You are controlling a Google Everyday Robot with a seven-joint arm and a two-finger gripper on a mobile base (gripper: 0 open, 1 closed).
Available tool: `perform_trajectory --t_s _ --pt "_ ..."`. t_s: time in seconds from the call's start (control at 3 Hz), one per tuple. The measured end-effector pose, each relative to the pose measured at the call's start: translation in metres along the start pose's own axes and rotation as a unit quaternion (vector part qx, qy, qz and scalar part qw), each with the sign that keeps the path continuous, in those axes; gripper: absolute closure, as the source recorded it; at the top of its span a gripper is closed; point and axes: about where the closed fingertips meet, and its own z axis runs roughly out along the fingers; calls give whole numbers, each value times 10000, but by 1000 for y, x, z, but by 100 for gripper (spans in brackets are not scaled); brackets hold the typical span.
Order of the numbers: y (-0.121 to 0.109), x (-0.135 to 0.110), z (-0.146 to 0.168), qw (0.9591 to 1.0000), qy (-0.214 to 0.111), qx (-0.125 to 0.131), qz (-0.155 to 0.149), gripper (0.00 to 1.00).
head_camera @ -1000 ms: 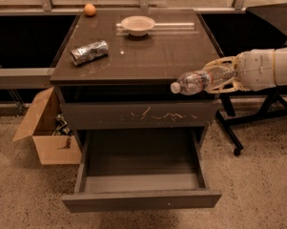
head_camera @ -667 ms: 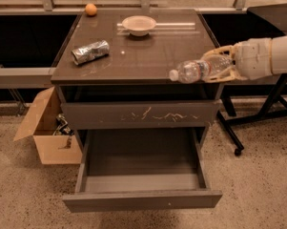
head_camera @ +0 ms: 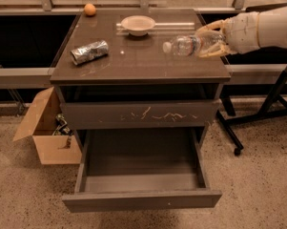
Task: Pick water bottle from middle drawer and place on counter
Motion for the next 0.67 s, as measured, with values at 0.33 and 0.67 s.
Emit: perform_trajectory --t_s 0.33,0.67 --pt "-19 2 21 10000 47 -4 77 100" --pt "-29 5 40 9998 104 -49 168 100"
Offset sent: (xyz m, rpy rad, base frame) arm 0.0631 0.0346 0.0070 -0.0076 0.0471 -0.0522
